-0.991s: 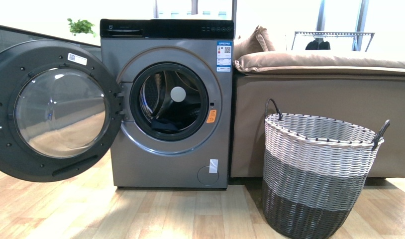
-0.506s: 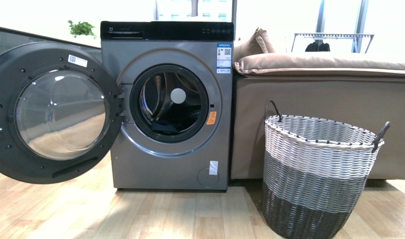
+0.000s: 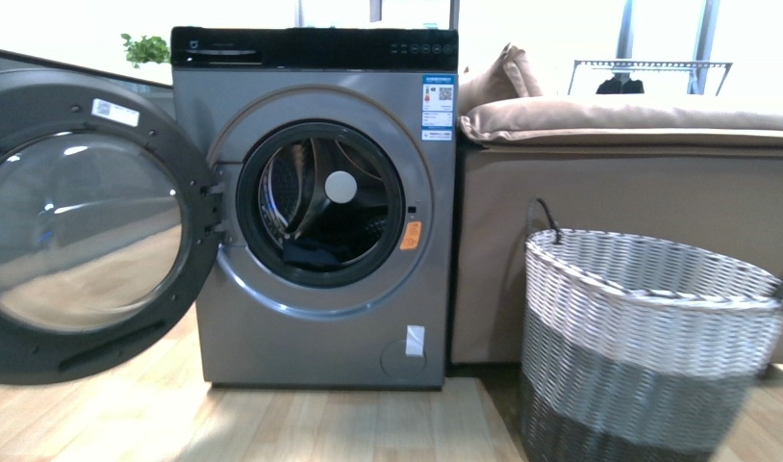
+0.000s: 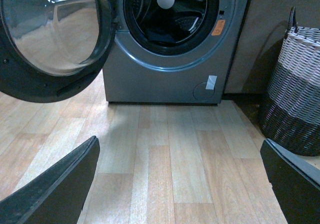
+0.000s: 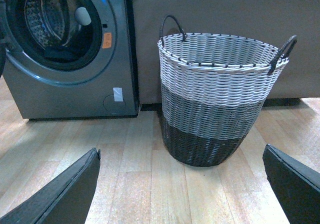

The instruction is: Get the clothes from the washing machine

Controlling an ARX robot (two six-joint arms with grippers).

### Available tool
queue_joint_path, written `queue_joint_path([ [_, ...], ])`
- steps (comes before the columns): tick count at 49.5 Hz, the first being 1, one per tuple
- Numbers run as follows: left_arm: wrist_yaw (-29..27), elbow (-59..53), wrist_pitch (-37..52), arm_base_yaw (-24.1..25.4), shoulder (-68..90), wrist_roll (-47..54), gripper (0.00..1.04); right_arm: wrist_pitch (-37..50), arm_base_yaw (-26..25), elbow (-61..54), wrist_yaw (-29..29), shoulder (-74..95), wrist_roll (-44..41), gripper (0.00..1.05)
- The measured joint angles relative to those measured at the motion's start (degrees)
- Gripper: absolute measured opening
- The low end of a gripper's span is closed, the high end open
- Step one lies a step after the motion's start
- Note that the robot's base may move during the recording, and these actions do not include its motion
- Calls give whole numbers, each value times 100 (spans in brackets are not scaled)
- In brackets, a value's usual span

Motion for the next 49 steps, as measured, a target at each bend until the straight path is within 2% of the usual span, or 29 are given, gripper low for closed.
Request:
queue_joint_path([
  [49,9,0,2,0,11,0,98,0,-2,0,2,0,0,97],
])
